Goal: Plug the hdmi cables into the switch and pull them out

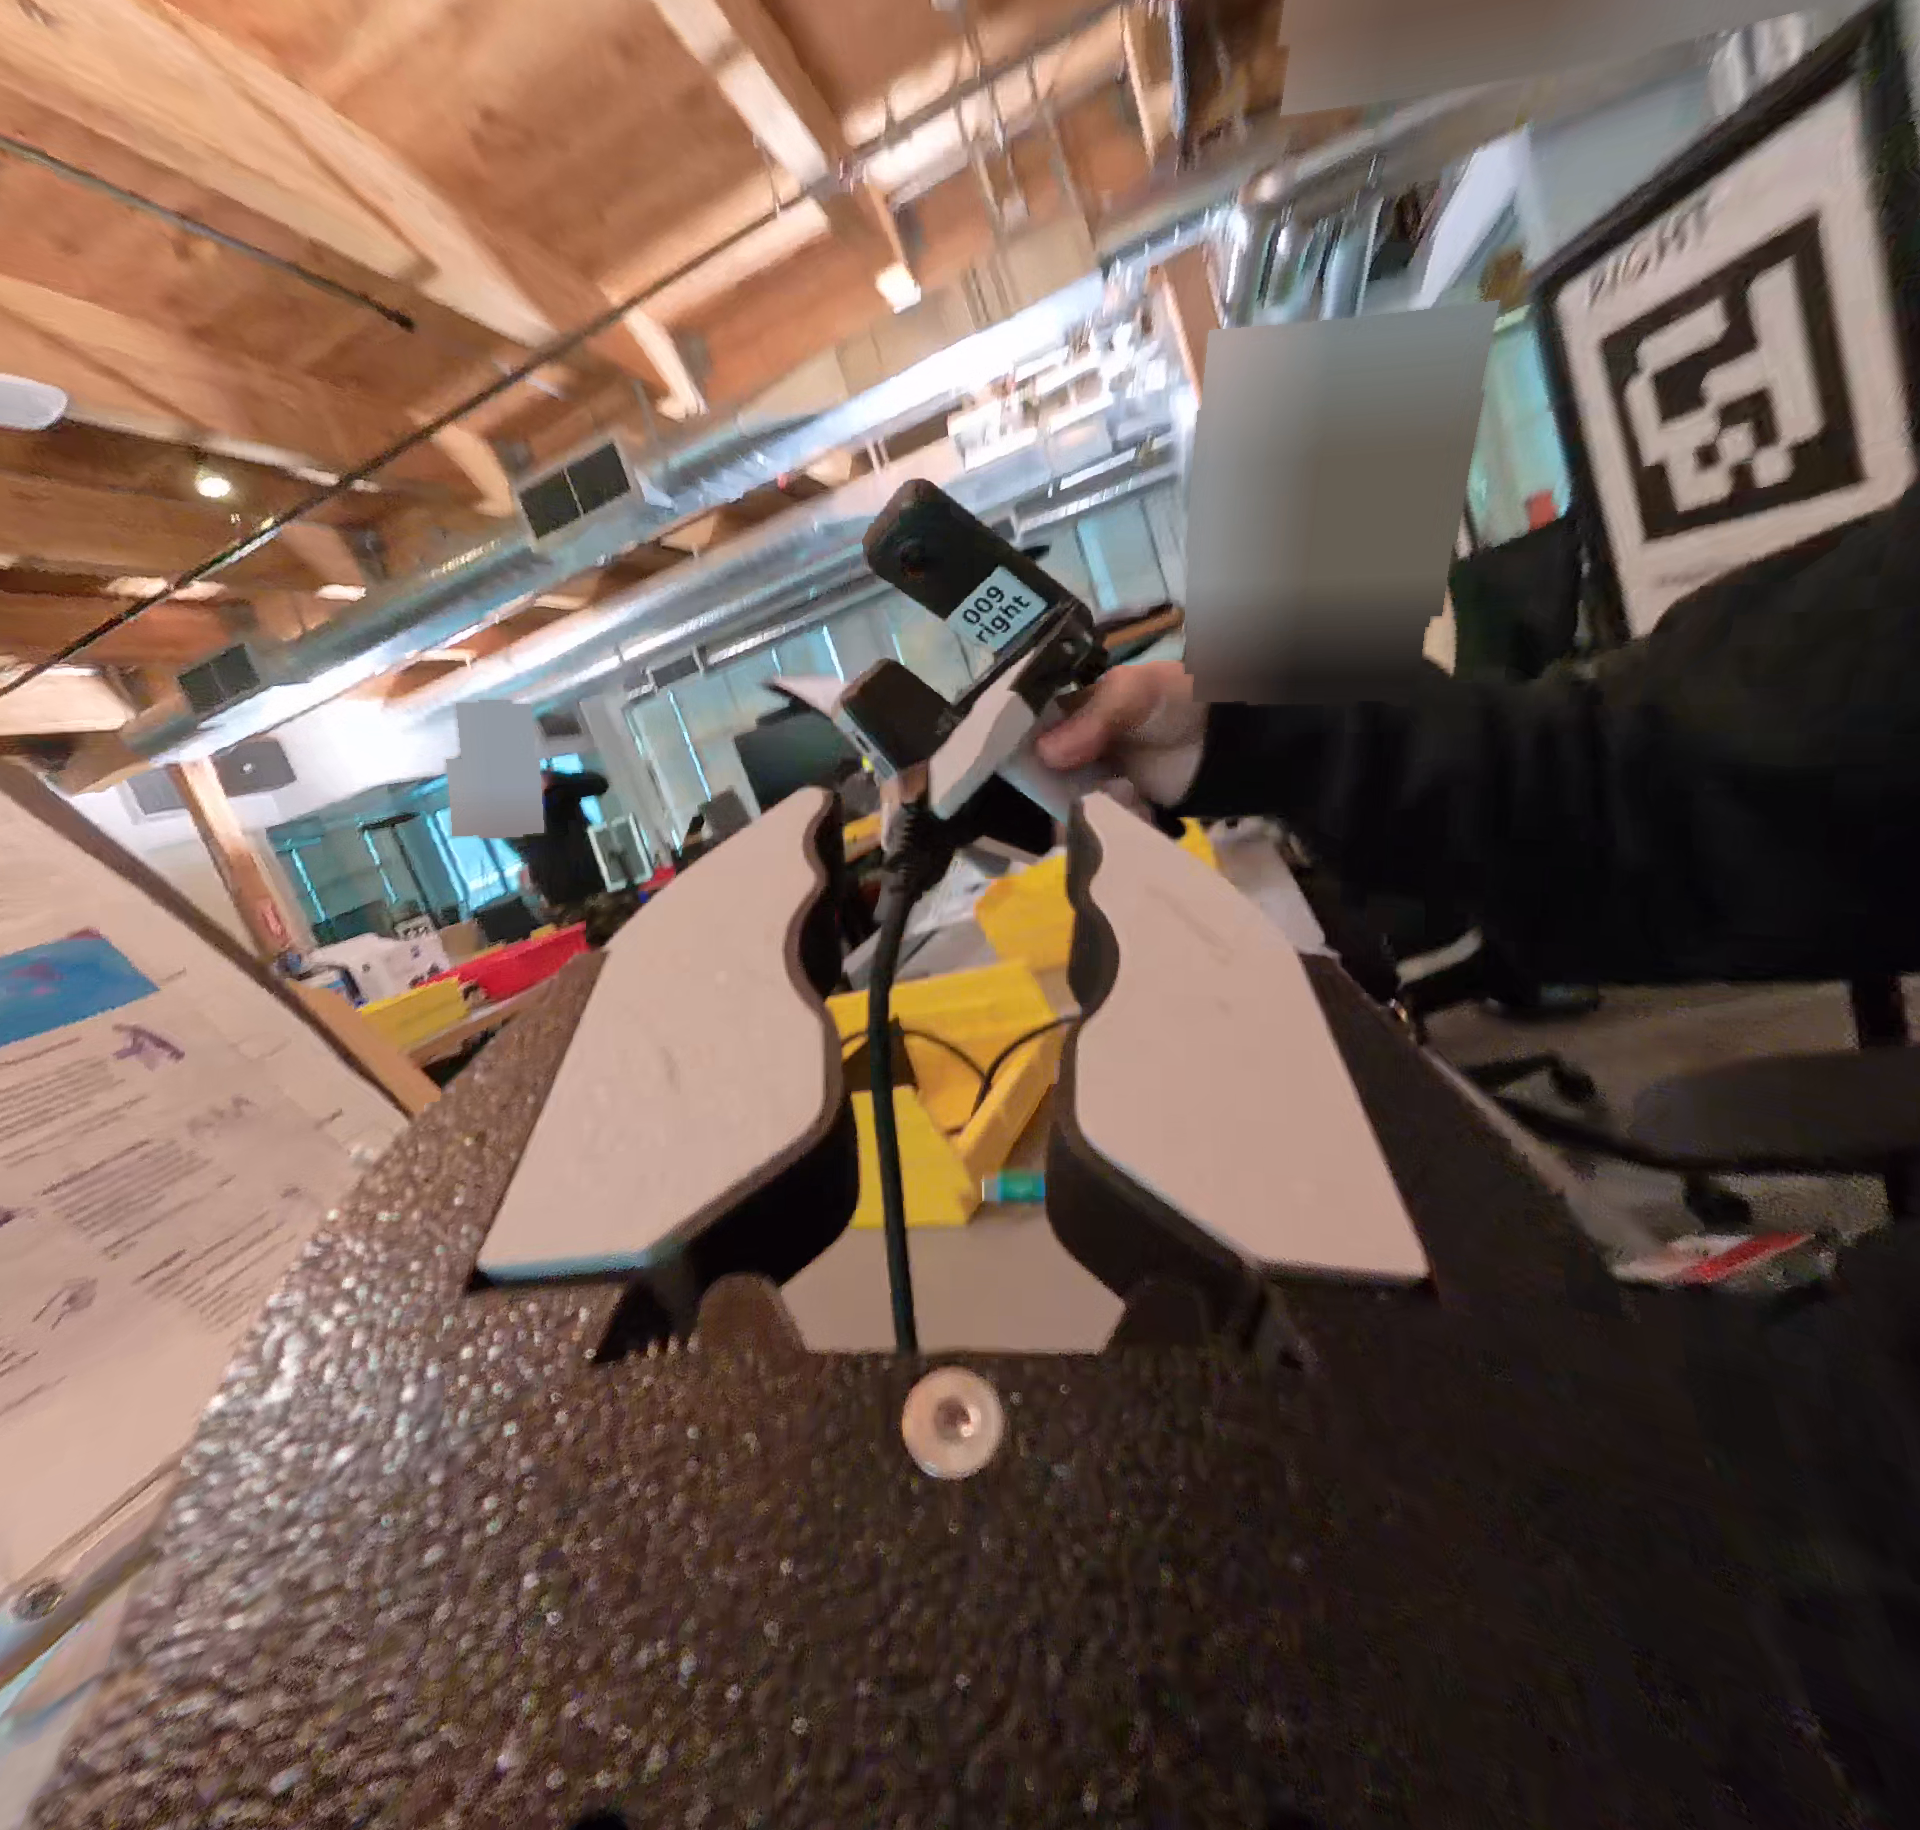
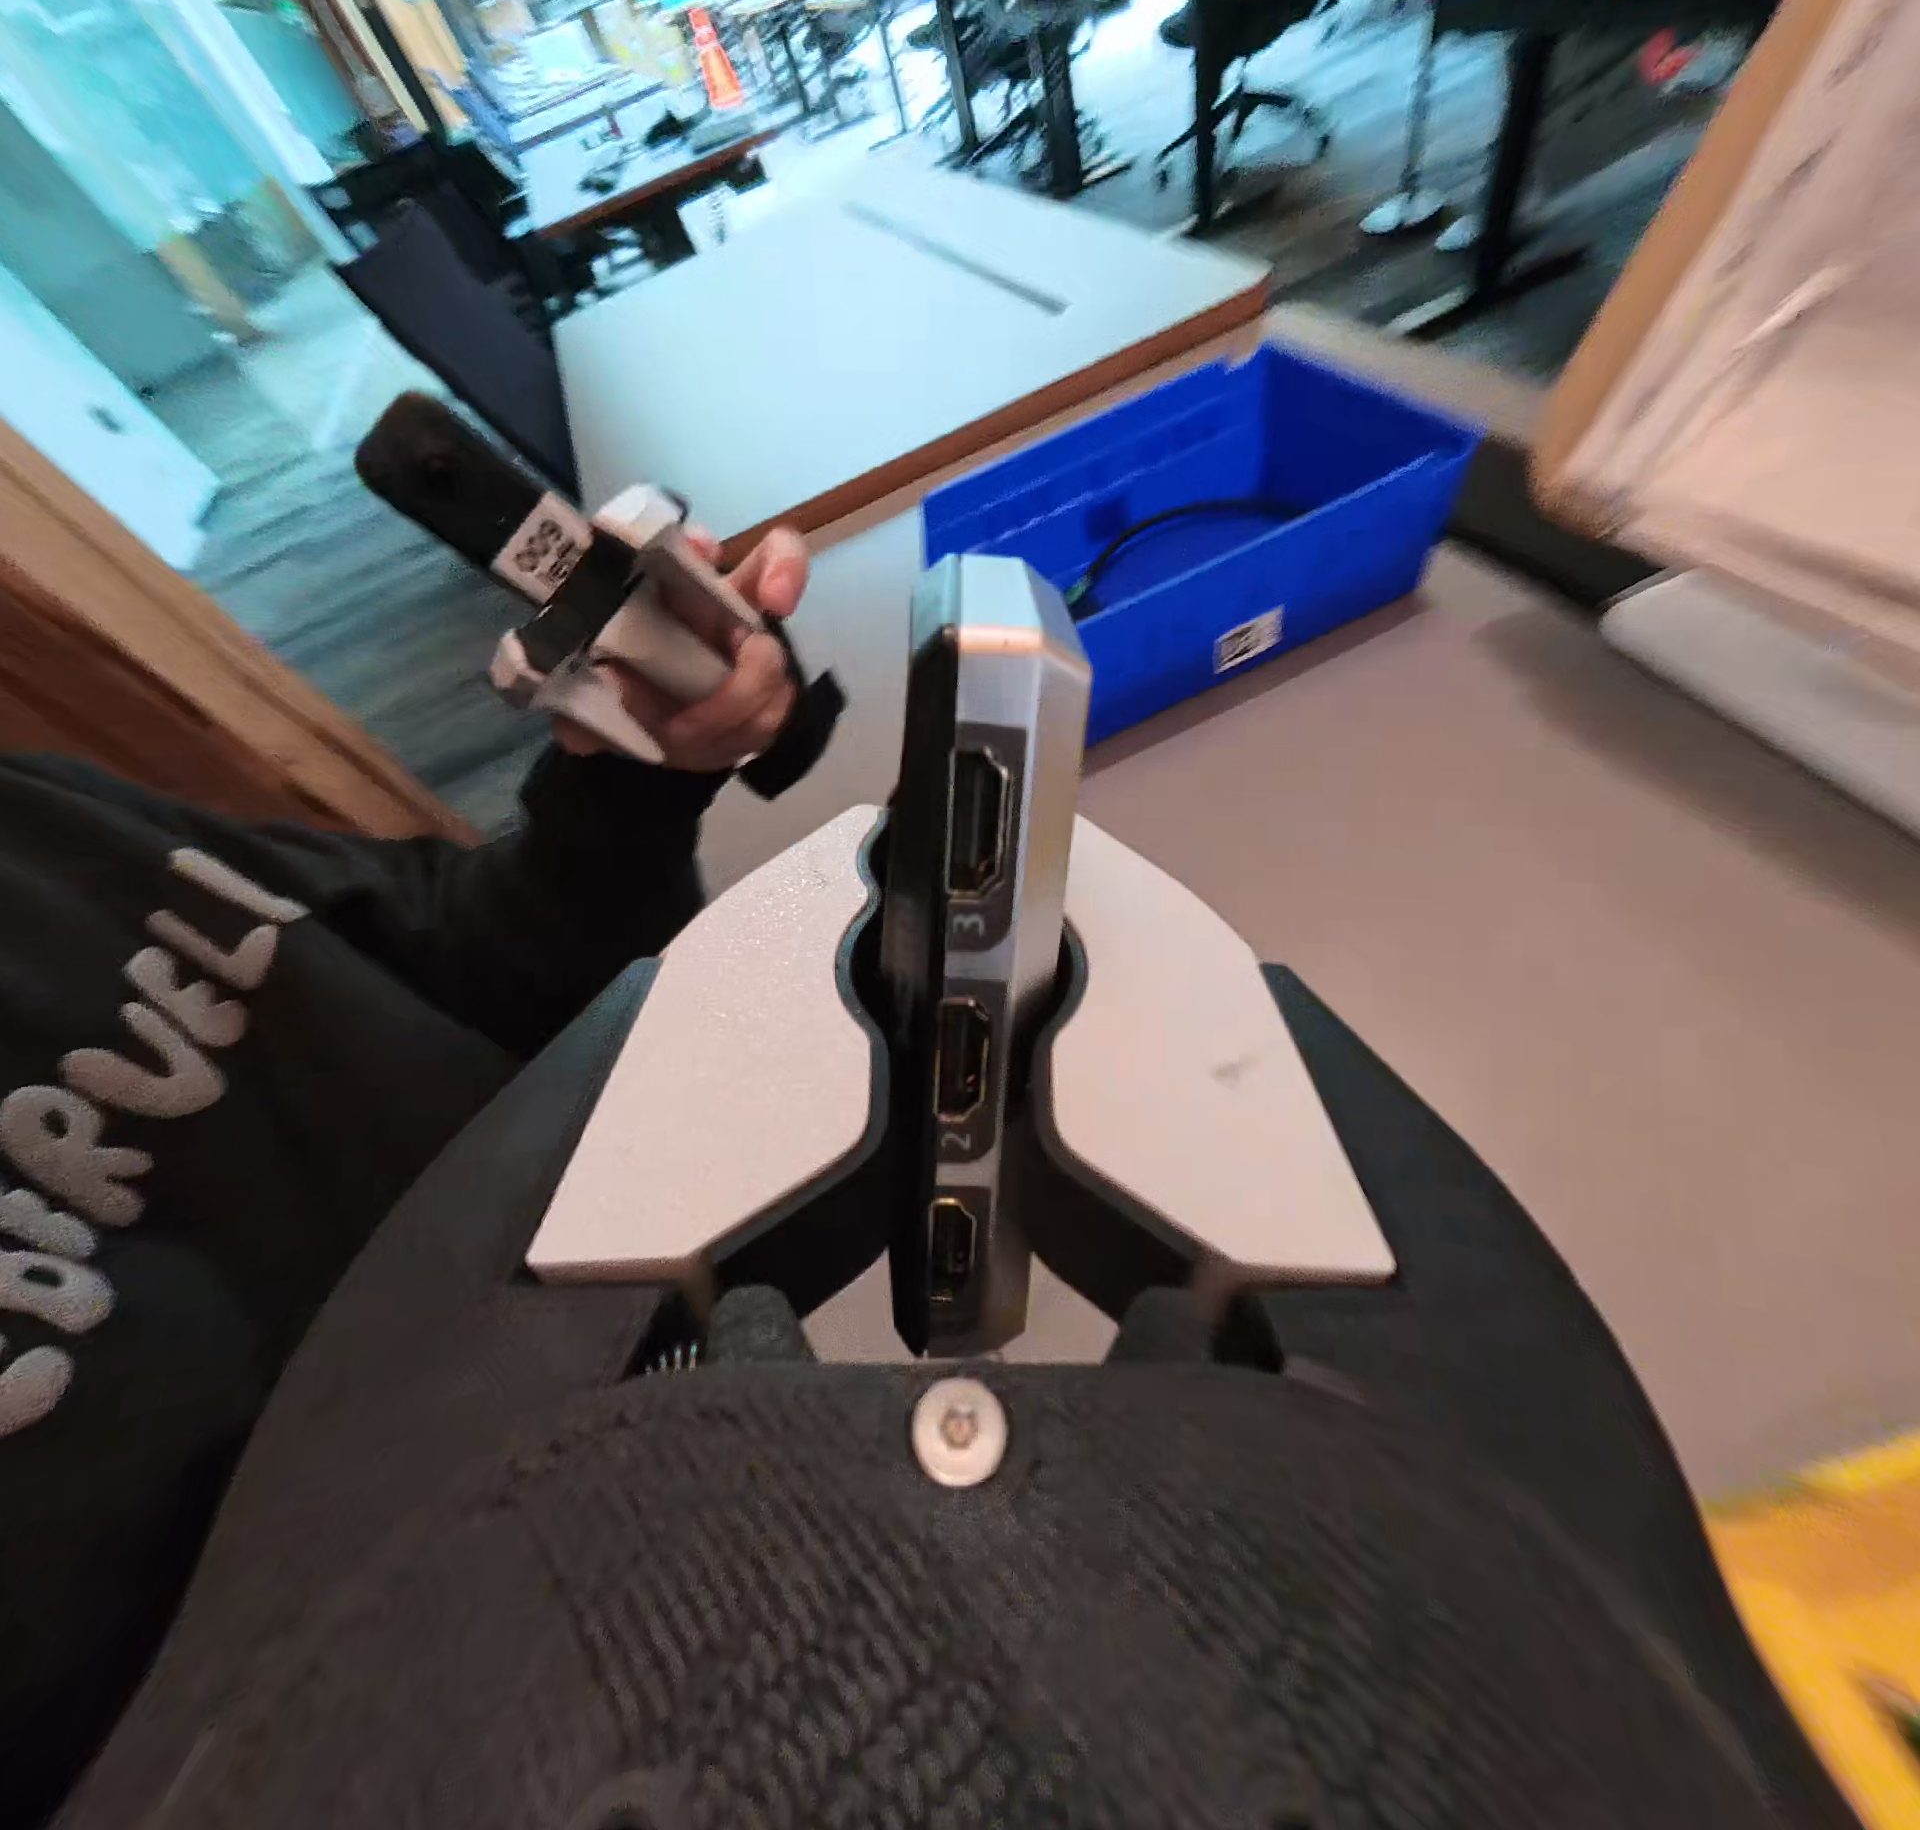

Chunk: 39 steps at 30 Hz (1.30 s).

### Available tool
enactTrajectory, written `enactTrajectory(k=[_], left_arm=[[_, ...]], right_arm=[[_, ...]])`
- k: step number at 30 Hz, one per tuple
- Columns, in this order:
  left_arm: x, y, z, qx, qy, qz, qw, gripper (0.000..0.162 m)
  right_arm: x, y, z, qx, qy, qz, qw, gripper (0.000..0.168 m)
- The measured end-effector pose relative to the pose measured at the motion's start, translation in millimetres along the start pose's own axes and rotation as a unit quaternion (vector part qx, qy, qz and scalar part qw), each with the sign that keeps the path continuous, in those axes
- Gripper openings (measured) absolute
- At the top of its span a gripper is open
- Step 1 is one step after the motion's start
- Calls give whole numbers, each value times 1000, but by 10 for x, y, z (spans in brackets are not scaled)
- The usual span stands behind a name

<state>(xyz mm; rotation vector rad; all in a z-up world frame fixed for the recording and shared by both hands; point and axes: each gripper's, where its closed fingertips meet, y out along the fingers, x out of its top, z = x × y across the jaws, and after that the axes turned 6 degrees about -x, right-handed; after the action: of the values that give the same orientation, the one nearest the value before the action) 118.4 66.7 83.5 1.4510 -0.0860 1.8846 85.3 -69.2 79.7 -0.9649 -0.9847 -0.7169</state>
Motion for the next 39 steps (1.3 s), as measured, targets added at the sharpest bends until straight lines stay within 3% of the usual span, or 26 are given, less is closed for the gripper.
enactTrajectory(k=[4, 8, 10, 12, 18, 22, 24, 28, 34, 36, 39], left_arm=[[-119, -104, 155, 40, 11, 27, 999, 40], [-408, -68, 193, 32, -33, 64, 997, 39], [-545, -36, 176, 22, -44, 85, 995, 40], [-674, -17, 158, 16, -45, 110, 993, 39], [-871, -17, 139, 8, -42, 153, 987, 39], [-948, -28, 156, 7, -56, 156, 986, 39], [-1033, -40, 169, 7, -70, 159, 985, 39], [-1288, -74, 207, 11, -115, 160, 980, 39], [-1633, -104, 227, 14, -167, 171, 971, 39], [-1663, -97, 203, 7, -174, 175, 969, 39], [-1659, -83, 168, -5, -183, 171, 968, 39]], right_arm=[[616, -570, -335, -105, -76, -41, 991, 23], [1108, -1119, -809, -237, -151, -52, 958, 23], [1214, -1377, -1174, -317, -186, -25, 930, 24], [1196, -1506, -1525, -347, -183, 5, 920, 24], [801, -1523, -2418, -374, -119, 77, 916, 24], [229, -1420, -3002, -423, -127, 201, 874, 24], [-23, -1360, -3257, -450, -163, 271, 835, 24], [-508, -1297, -3720, -472, -306, 450, 693, 24], [-850, -922, -4159, -417, -469, 559, 542, 24], [-922, -776, -4289, -414, -480, 564, 529, 24], [-1041, -508, -4398, -401, -479, 547, 557, 37]])
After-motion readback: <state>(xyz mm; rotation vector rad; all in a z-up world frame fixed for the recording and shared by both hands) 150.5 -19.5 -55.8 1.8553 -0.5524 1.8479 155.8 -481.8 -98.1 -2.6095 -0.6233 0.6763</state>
